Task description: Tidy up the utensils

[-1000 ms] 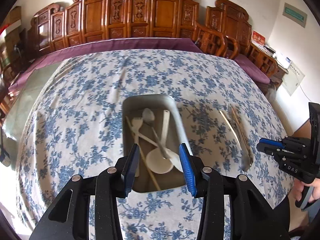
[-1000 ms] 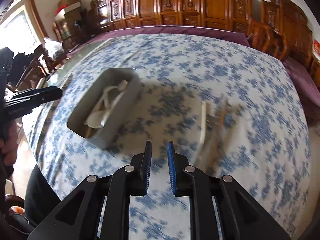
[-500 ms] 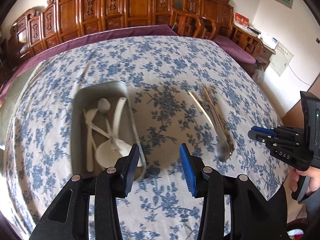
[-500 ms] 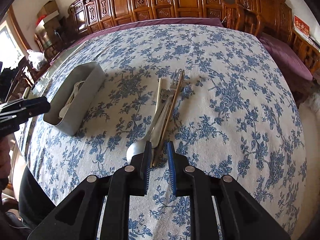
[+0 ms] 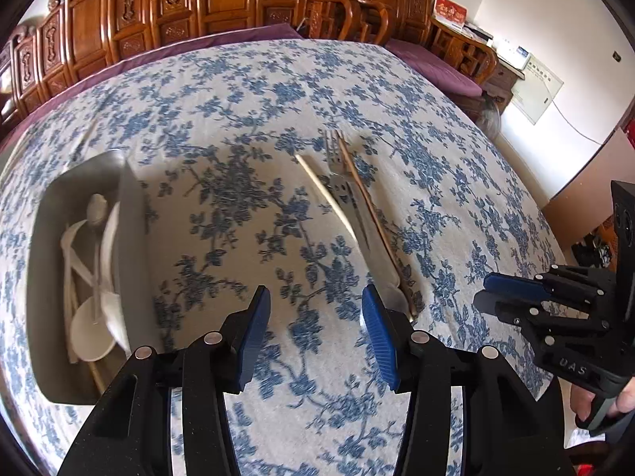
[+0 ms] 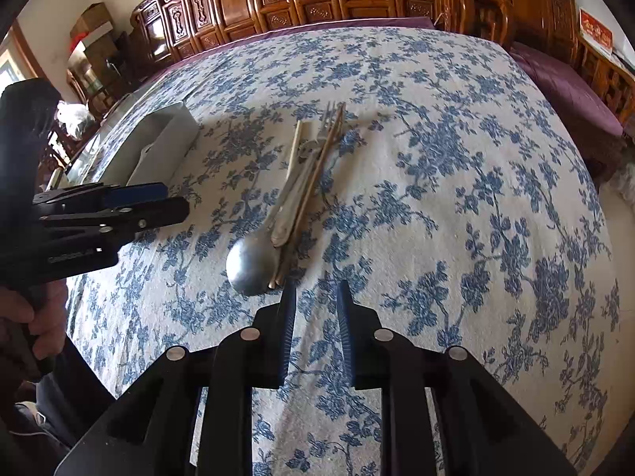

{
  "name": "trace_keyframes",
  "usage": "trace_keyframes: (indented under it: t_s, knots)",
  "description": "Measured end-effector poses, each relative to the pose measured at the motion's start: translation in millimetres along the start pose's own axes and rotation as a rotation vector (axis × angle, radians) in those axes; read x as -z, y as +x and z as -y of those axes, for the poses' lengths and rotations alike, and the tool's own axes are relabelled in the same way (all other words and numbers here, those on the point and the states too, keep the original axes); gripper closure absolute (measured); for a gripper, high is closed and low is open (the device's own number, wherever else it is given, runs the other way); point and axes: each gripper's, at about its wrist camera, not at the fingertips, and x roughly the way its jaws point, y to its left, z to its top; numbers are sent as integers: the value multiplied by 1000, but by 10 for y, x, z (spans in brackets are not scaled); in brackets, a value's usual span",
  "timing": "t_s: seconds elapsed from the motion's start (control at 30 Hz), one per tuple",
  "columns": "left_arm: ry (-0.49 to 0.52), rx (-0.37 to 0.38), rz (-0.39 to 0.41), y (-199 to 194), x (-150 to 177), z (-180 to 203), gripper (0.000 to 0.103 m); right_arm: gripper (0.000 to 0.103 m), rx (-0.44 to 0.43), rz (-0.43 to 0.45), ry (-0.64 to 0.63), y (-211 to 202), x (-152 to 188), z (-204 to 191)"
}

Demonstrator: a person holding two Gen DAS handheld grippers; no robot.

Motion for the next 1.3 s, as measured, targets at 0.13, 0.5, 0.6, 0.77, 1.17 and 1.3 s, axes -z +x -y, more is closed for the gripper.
trace_keyframes:
  t_s: [0.13,0.5,0.6,0.77,1.17,1.3]
  knots:
    - [9,15,-20,166,-13,124,57,79,-8,-3,17,-3,45,103]
    - [3,45,-74,472,54,280,57,79,-45,-15,34,12,128,250]
    - [9,43,-75,508,83,321,57,79,-51,-13,31,2,130,272]
    - [48,25,-76,514,111,392,61,78,-58,-3,42,-20,139,322]
    - [73,52,-67,210,124,385,99,74,-72,18,49,-11,86,194]
    - [73,62,-56,93,121,342,102,74,-69,14,35,38,20,92]
